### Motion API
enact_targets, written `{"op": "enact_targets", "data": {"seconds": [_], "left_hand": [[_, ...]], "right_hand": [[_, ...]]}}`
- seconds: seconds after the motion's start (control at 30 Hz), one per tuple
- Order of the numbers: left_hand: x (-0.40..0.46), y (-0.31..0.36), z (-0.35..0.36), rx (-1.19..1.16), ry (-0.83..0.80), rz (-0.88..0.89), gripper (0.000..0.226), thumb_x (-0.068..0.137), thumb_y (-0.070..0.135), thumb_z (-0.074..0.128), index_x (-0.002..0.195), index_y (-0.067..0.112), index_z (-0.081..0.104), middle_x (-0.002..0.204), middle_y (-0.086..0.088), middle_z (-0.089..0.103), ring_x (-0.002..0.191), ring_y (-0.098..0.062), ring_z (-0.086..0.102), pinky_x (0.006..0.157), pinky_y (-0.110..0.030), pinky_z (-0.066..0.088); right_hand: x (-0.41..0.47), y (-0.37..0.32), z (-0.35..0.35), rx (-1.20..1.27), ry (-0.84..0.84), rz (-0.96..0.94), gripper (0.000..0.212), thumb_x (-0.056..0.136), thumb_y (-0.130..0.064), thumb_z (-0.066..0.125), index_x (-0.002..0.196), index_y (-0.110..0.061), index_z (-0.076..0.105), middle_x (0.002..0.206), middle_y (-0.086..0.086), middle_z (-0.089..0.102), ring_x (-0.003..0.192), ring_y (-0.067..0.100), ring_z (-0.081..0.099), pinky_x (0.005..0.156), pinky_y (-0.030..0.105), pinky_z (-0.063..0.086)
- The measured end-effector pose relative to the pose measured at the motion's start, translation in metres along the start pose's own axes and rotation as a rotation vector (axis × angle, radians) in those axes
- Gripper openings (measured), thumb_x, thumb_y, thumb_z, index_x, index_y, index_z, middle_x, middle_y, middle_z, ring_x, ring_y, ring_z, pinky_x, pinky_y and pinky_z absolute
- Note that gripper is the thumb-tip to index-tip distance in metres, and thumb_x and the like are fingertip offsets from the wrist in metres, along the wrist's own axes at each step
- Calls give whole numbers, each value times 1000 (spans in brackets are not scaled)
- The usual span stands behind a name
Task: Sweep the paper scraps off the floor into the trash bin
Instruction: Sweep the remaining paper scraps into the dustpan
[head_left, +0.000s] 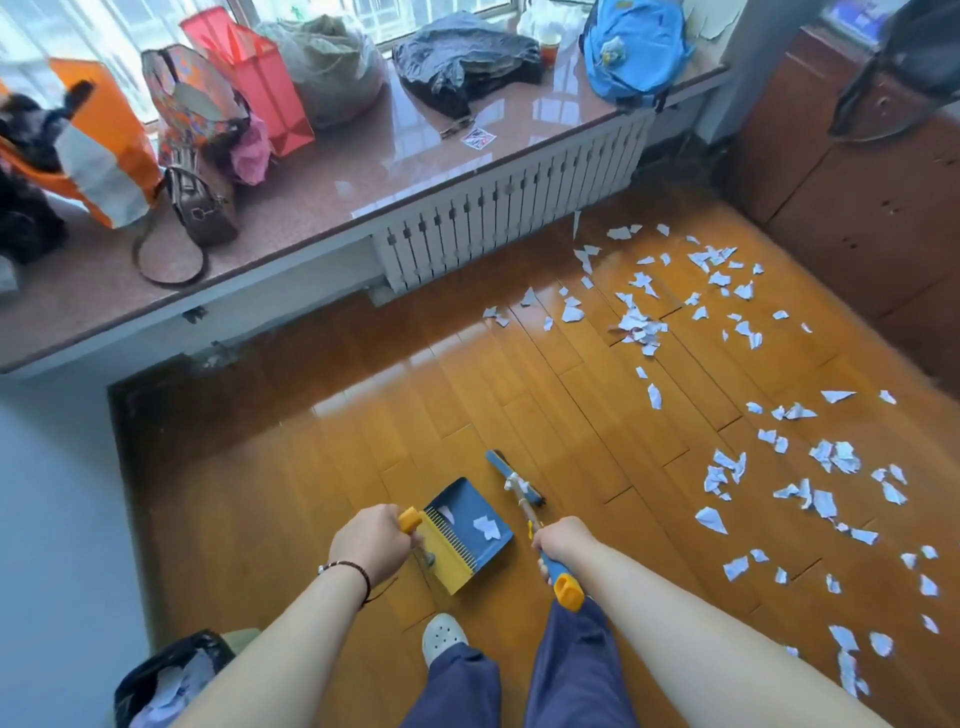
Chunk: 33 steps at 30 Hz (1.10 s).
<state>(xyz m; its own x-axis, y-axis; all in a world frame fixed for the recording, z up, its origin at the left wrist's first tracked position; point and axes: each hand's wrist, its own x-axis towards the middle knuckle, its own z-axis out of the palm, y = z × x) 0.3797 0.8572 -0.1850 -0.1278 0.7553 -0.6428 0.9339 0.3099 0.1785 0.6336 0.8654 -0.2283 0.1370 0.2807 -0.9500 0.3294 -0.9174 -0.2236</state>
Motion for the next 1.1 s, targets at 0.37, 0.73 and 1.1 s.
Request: {"op": "enact_targets", "data": {"seconds": [0.37,0.73,1.1], "left_hand": [[7,87,5,-217,65,-168,29,93,47,65,79,22,60,68,1,67,63,-19,67,58,-31,55],[50,163,-28,-229,169,-144,28,94,49,64,80,25,61,67,2,67,62,-18,65,56,-33,56],[148,207,-98,-241,214,-117,25,97,45,61,81,26,62,69,4,66,65,-16,63,52,-26,47]], "right_hand": [[-19,-35,-116,-128,-194,-49,5,93,-5,52,97,-3,54,62,13,50,38,17,45,39,21,39],[2,-86,-229,-125,-119,-144,17,93,-12,53,106,-2,58,64,9,53,42,16,48,43,22,42],[46,-203,-260,-33,-69,-217,20,90,-8,54,108,0,60,66,13,51,42,20,45,39,21,41]]}}
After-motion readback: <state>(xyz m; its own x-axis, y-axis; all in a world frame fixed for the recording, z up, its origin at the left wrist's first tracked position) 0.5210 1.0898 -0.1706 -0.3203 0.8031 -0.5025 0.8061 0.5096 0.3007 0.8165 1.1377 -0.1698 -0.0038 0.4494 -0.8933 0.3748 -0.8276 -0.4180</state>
